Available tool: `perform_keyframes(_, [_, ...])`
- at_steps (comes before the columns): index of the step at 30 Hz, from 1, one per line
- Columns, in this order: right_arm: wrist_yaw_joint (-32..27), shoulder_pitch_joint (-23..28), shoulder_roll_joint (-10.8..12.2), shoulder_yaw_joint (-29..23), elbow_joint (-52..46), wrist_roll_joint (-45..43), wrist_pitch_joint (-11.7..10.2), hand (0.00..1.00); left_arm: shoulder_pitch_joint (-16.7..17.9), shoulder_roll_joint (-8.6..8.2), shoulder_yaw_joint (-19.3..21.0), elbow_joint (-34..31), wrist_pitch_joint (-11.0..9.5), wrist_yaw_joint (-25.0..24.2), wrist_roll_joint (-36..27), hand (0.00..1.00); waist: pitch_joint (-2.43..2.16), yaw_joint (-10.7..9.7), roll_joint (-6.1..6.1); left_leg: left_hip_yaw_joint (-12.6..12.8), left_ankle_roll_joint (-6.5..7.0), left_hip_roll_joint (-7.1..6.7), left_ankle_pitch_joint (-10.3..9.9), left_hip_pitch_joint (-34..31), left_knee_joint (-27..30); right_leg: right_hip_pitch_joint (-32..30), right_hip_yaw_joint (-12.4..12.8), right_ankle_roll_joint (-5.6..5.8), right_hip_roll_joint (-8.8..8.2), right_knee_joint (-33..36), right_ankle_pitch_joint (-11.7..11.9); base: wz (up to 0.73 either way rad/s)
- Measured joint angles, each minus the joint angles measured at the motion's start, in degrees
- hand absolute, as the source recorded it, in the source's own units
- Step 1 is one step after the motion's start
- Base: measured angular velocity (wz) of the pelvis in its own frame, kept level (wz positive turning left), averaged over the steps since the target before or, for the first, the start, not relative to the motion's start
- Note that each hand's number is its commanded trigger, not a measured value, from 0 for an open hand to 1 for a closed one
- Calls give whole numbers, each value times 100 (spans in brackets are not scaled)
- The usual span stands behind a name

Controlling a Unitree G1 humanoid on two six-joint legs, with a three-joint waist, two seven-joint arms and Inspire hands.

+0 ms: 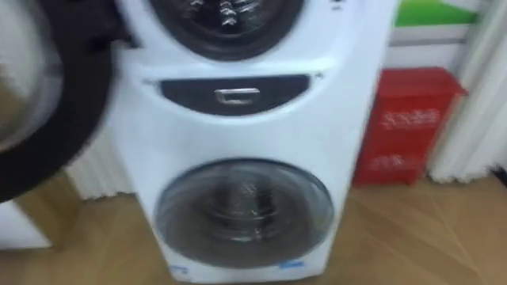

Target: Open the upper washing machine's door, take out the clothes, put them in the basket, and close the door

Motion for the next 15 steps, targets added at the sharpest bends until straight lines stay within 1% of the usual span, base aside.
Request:
perform_keyframes(1, [0,14,13,18,19,-10,-4,0,10,1,33,0,-5,29,5,0,-1,59,-24,52,-17,-18,23,-8,-11,139,48,13,7,-86,-100,-7])
perform_keyframes(2, [5,31,44,100,38,-78,-14,0,43,-9,127,0,-20,56,-2,0,2,182,-107,84,-37,-89,36,-34,18,306,69,99,38,-502,-189,-37])
perform_keyframes(3, [44,32,63,218,59,-148,-39,0,73,-37,205,18,-29,58,-26,0,-11,229,-131,118,-58,-111,49,-52,52,424,61,102,85,-928,-198,-41])
perform_keyframes(4, [61,36,74,229,76,-182,-68,0,73,-68,246,35,-40,56,-54,0,-10,242,-119,148,-68,-120,57,-77,80,461,81,35,133,-1095,-143,-31])
perform_keyframes(5, [118,65,100,234,81,-250,-77,0,74,-120,342,65,-116,58,-58,0,-12,248,-111,138,-70,-86,87,-92,79,512,116,-3,212,-1311,-38,-25])
perform_keyframes(6, [180,90,102,274,81,-262,-89,0,75,-142,370,101,-209,58,-71,0,-18,268,-120,40,-63,-72,102,-89,50,548,190,-17,293,-1481,62,-28])
perform_keyframes(7, [213,91,105,275,82,-272,-98,0,75,-147,369,127,-249,58,-71,0,-18,278,-121,8,-59,-58,105,-84,39,572,232,-24,335,-1567,122,-33])
perform_keyframes(9, [302,120,127,274,80,-338,-185,0,75,-152,390,235,-301,58,-79,0,-34,266,-122,29,-59,11,106,-65,6,693,316,-40,458,-1919,326,-28])
perform_keyframes(12, [338,174,172,274,82,-376,-234,0,105,-161,506,256,-305,59,-200,0,-33,270,-181,70,-62,56,105,-43,-43,761,342,-53,519,-2084,444,-16])
perform_keyframes(13, [339,174,174,274,82,-383,-235,0,118,-163,515,254,-305,58,-236,0,-39,266,-192,69,-62,60,105,-41,-46,779,343,-53,525,-2105,453,-11])
perform_keyframes(15, [327,160,174,272,82,-470,-236,0,146,-176,527,255,-302,57,-402,0,-34,285,-188,60,-62,67,105,-3,-50,834,338,-55,542,-2156,470,-8])
